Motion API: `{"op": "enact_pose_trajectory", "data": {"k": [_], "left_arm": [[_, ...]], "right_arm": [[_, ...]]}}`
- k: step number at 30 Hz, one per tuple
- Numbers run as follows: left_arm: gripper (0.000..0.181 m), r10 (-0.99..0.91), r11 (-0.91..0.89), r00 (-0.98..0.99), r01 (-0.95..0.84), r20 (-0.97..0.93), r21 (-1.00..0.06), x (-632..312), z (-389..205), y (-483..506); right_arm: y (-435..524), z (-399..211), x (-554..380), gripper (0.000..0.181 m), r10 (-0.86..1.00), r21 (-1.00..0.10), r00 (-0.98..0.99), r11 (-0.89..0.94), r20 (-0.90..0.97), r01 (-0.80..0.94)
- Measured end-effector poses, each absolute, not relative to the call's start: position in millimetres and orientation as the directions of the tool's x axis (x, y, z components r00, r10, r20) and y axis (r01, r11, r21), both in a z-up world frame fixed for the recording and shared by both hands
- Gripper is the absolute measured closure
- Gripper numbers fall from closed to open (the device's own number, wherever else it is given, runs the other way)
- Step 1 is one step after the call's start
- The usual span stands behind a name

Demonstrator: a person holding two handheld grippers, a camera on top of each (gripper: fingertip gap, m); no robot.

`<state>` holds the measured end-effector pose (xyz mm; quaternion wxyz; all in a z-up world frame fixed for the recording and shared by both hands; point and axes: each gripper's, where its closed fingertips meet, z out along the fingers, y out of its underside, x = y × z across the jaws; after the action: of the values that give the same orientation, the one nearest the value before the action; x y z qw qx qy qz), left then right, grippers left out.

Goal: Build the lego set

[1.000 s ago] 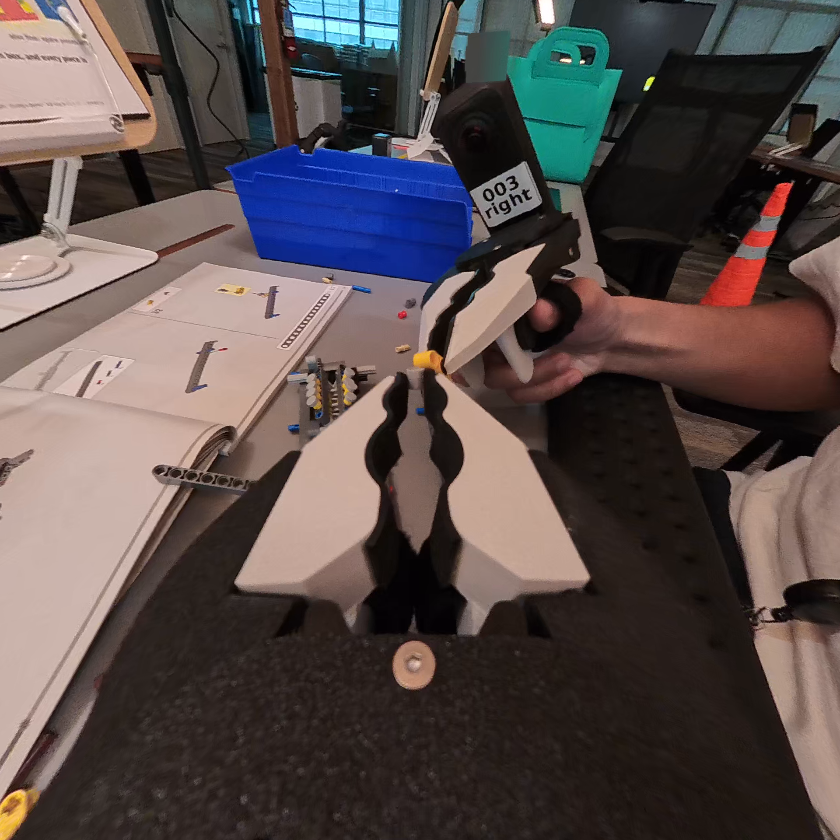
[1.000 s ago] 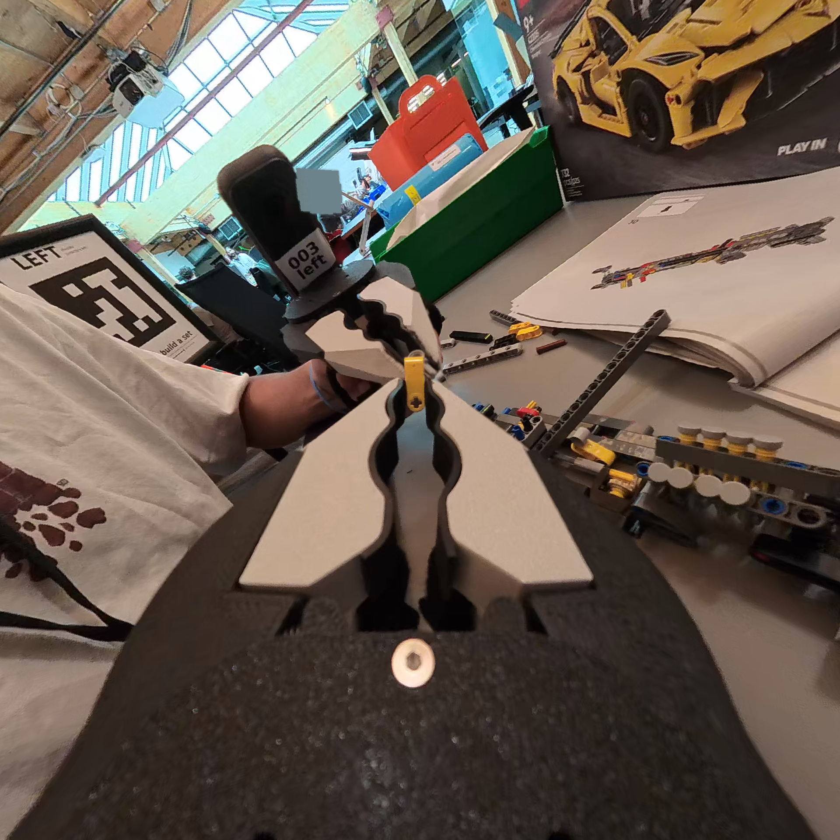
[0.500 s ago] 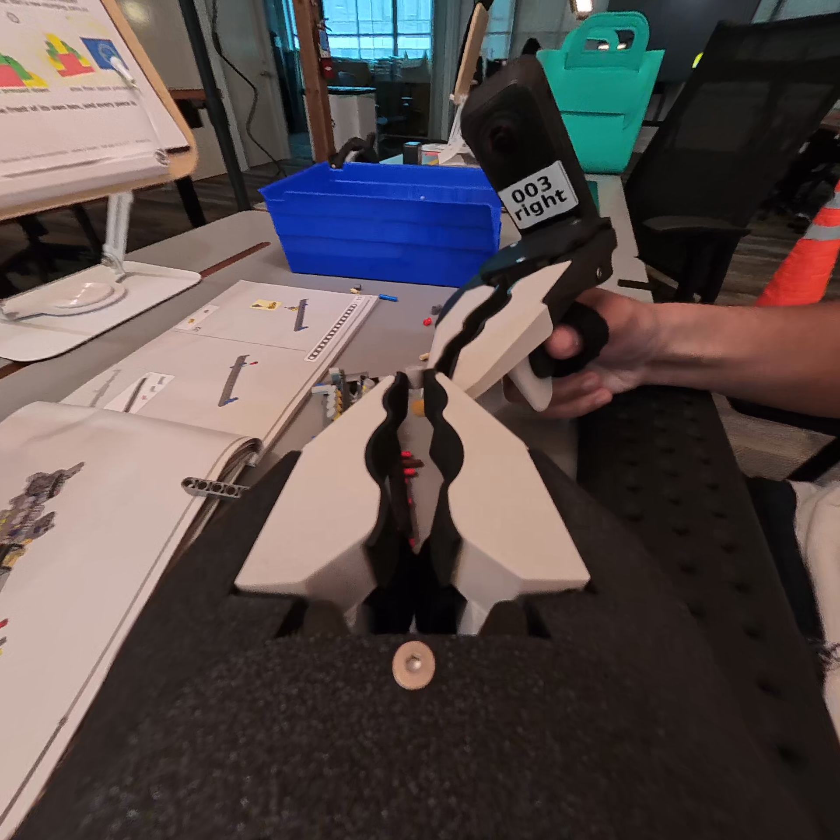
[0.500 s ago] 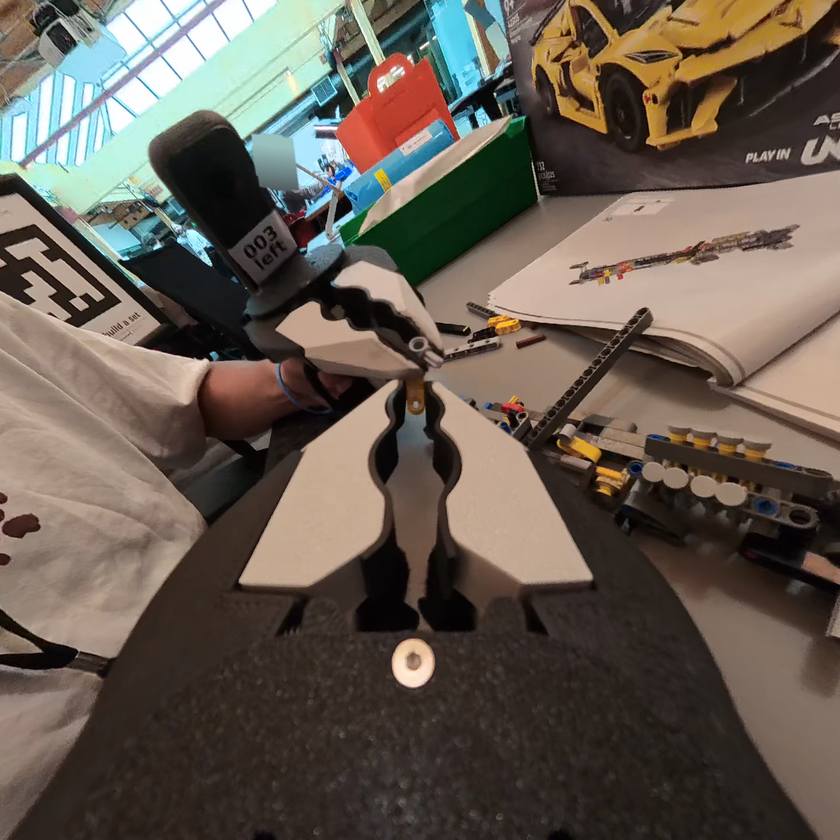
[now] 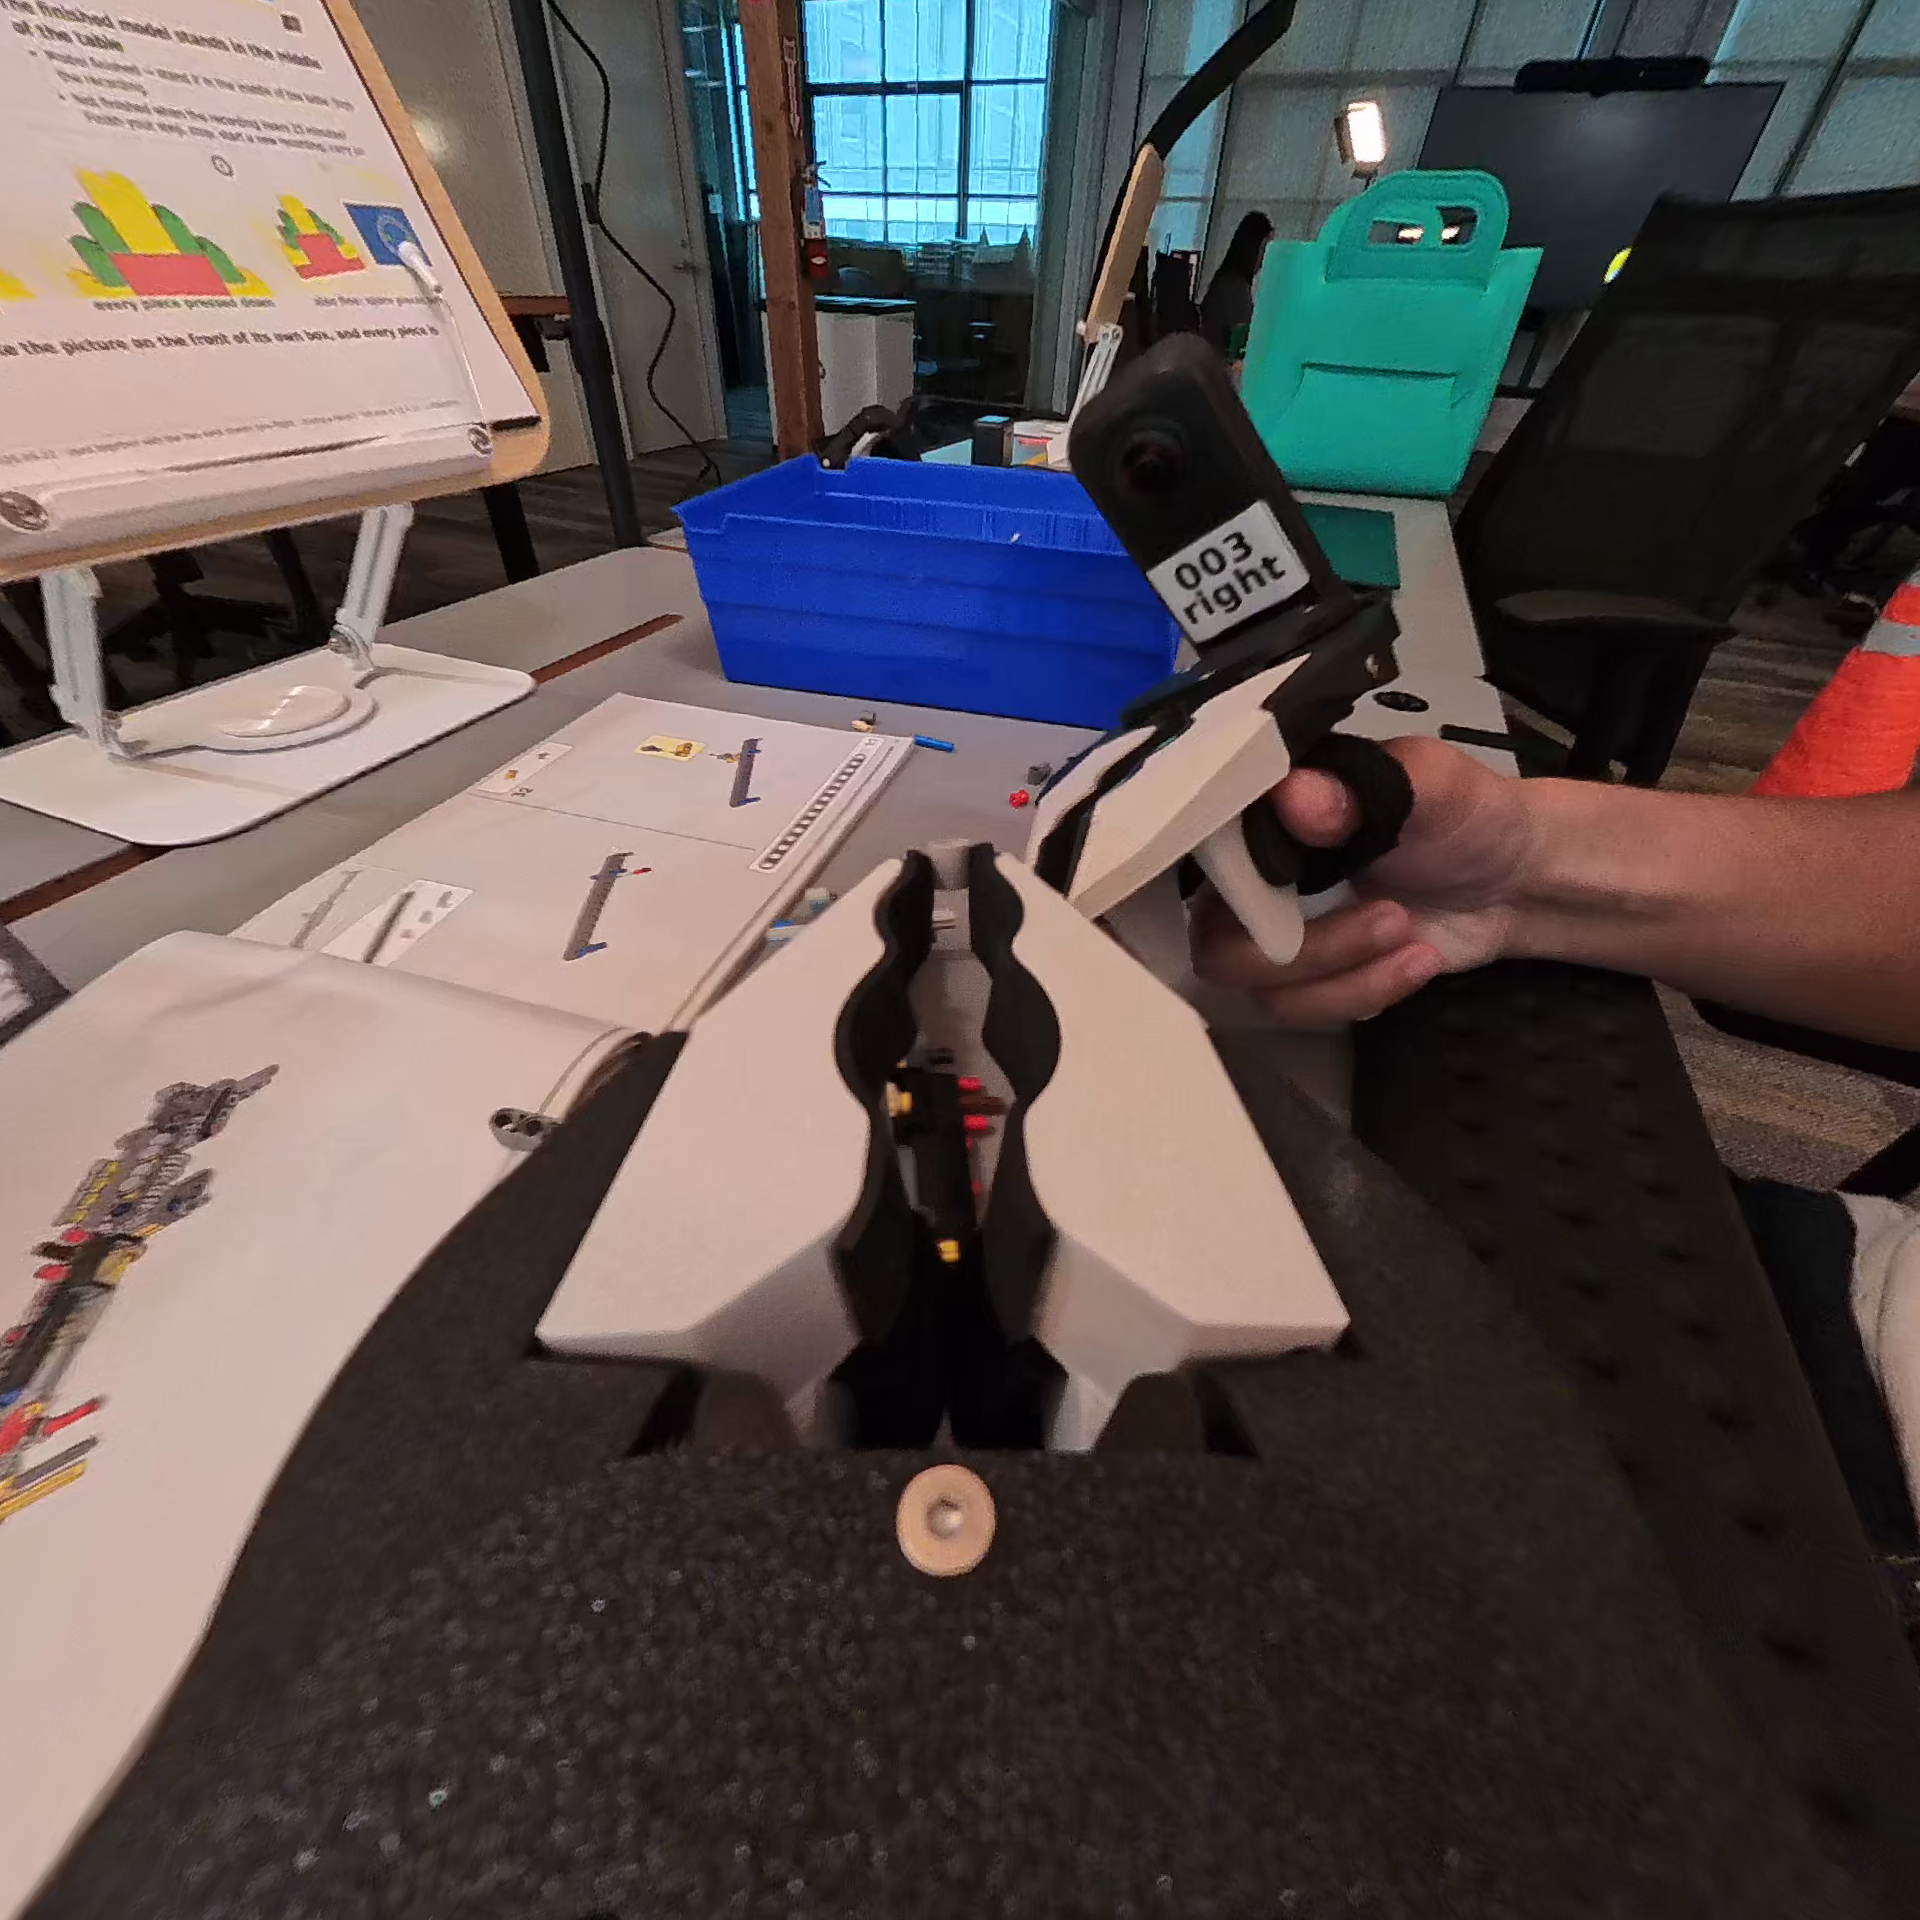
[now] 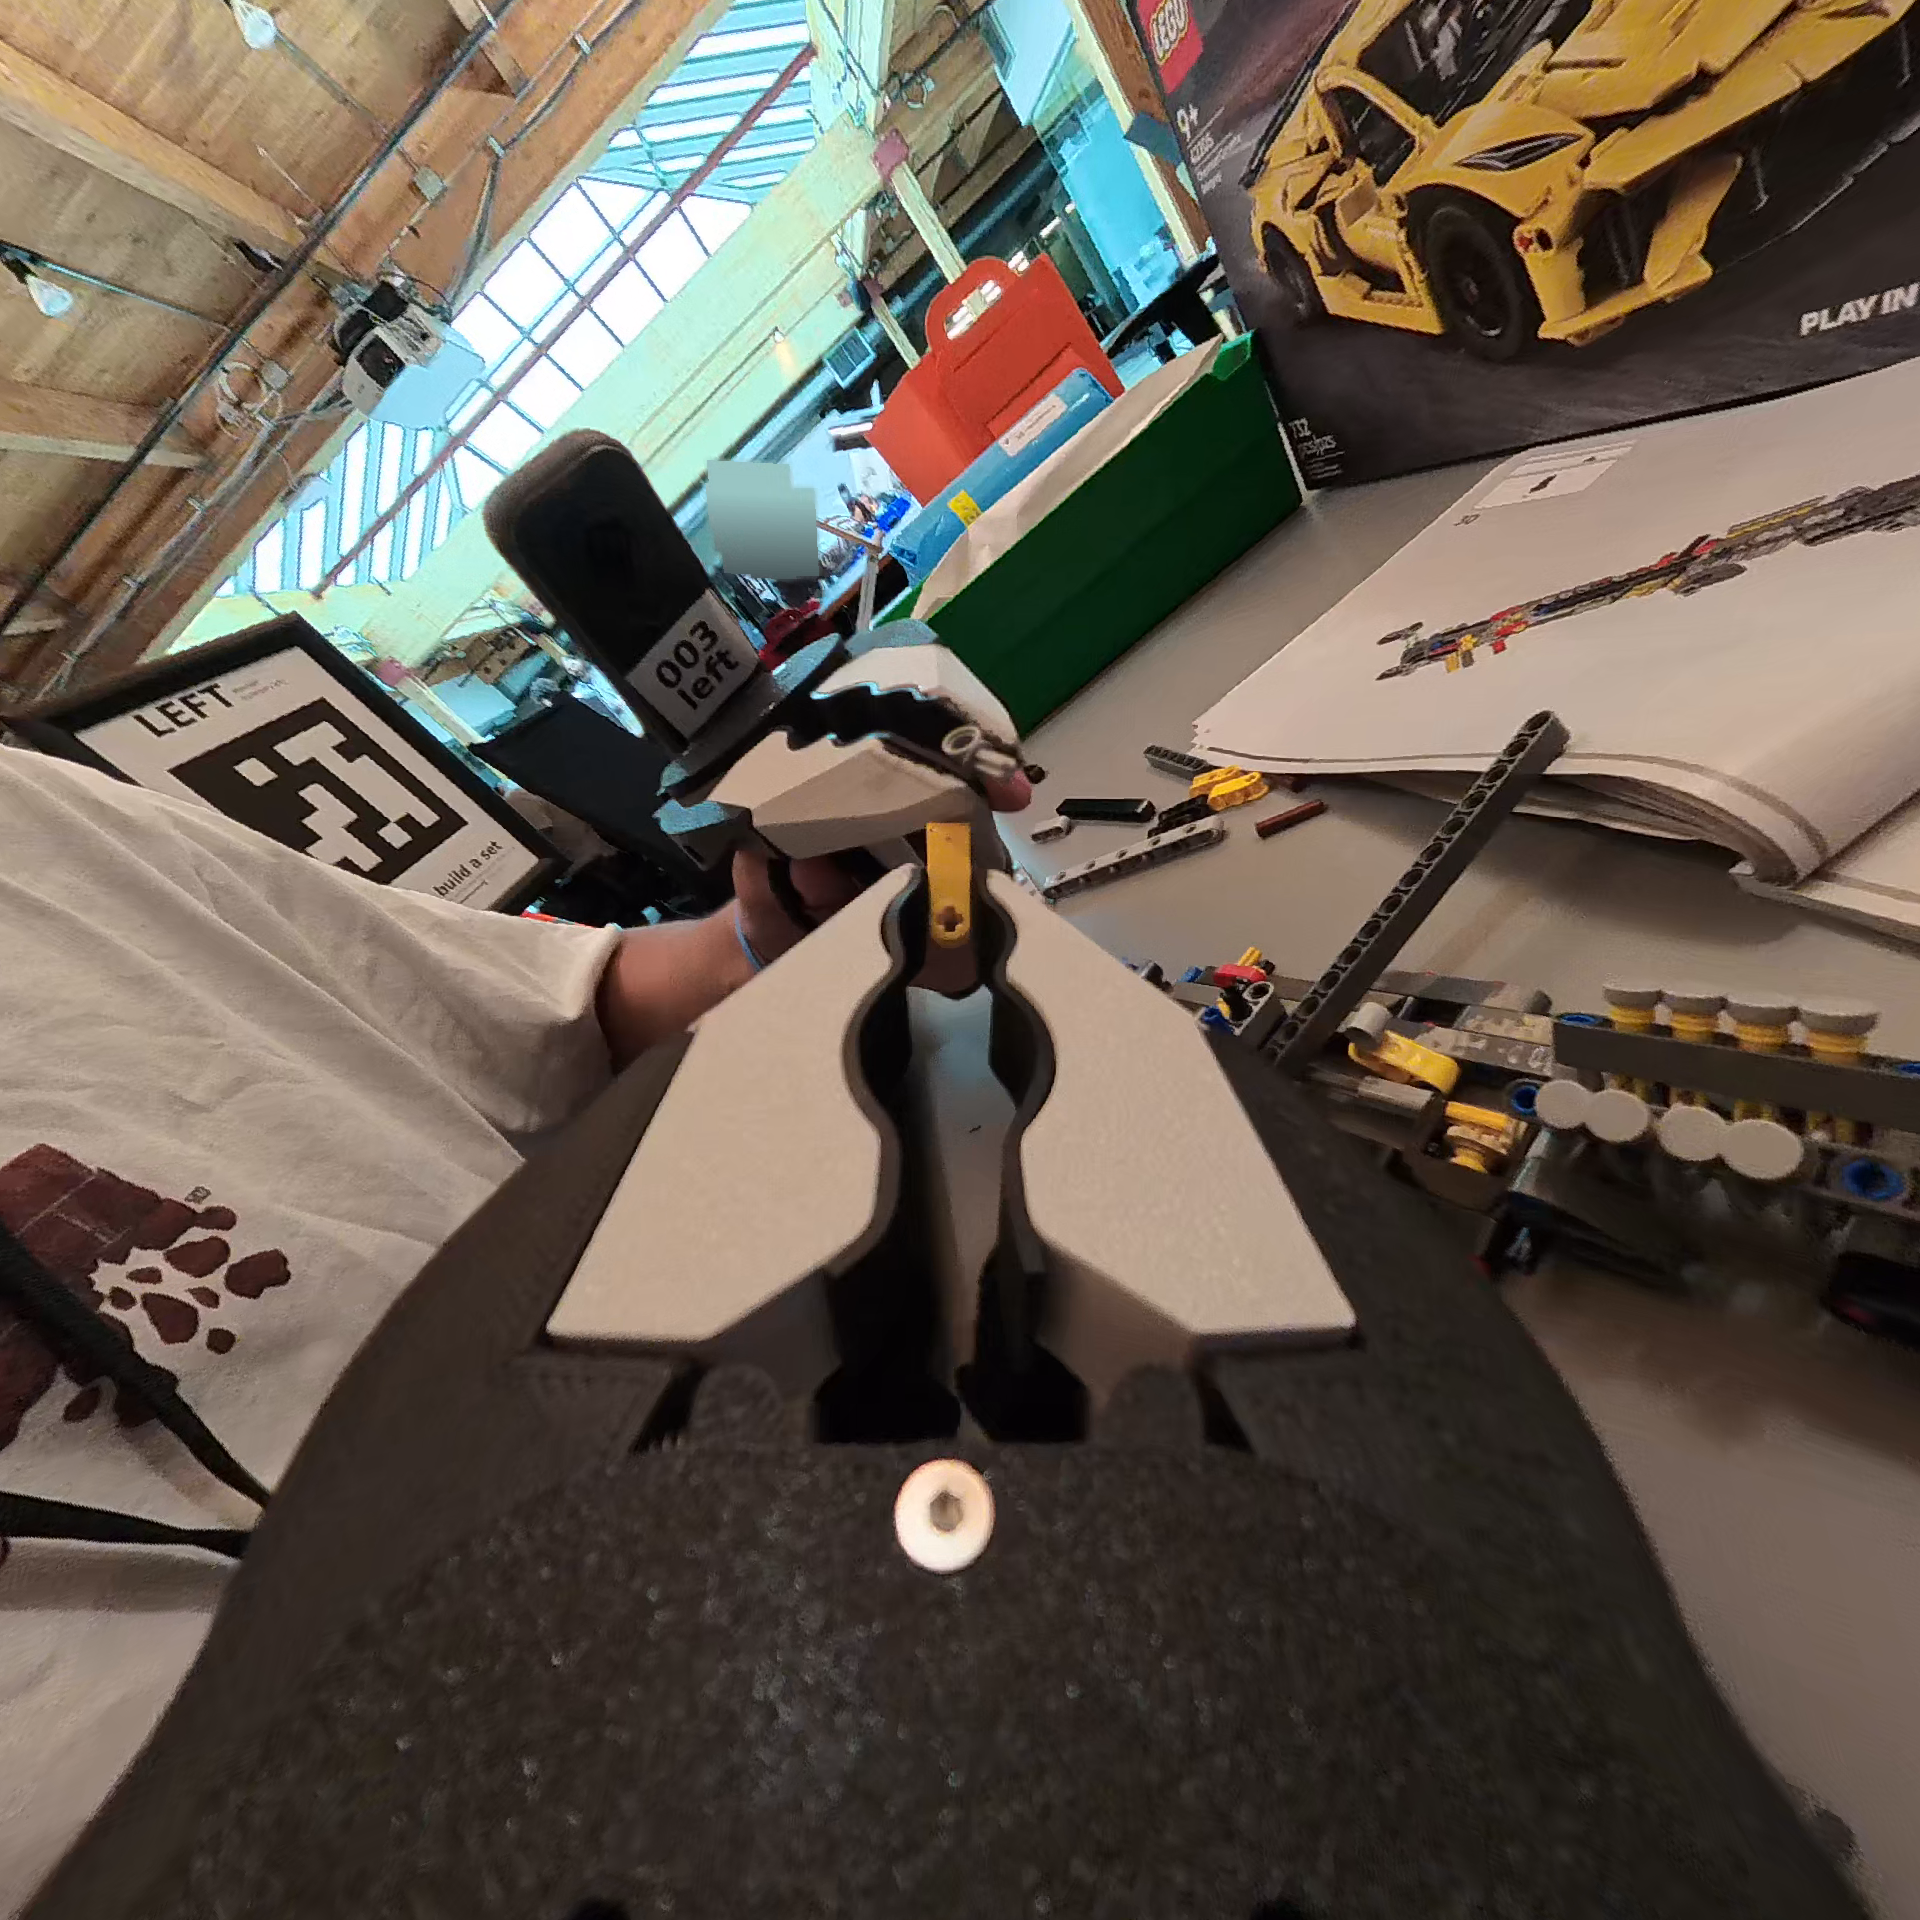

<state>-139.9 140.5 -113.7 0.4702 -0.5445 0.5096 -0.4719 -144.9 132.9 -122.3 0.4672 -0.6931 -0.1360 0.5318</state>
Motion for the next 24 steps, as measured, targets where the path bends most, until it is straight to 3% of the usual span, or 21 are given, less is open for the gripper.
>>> {"op": "enact_pose_trajectory", "data": {"k": [5,11,17,24], "left_arm": [[0.175,-0.998,-0.035,0.063,-0.092,0.029,-0.995,-145,-107,148],[0.175,-1.000,-0.014,0.029,-0.106,0.011,-0.994,-138,-113,135],[0.175,-0.999,0.029,0.013,-0.119,-0.030,-0.992,-135,-114,129],[0.175,-0.998,0.028,0.044,-0.121,-0.033,-0.992,-142,-112,140]], "right_arm": [[137,-110,-137,0.175,0.674,-0.753,0.347,-0.522,-0.652,-0.400],[135,-111,-143,0.175,0.677,-0.759,0.352,-0.520,-0.646,-0.392],[128,-124,-159,0.175,0.688,-0.785,0.378,-0.542,-0.620,-0.301],[129,-125,-163,0.175,0.732,-0.876,0.484,-0.429,-0.480,-0.220]]}}
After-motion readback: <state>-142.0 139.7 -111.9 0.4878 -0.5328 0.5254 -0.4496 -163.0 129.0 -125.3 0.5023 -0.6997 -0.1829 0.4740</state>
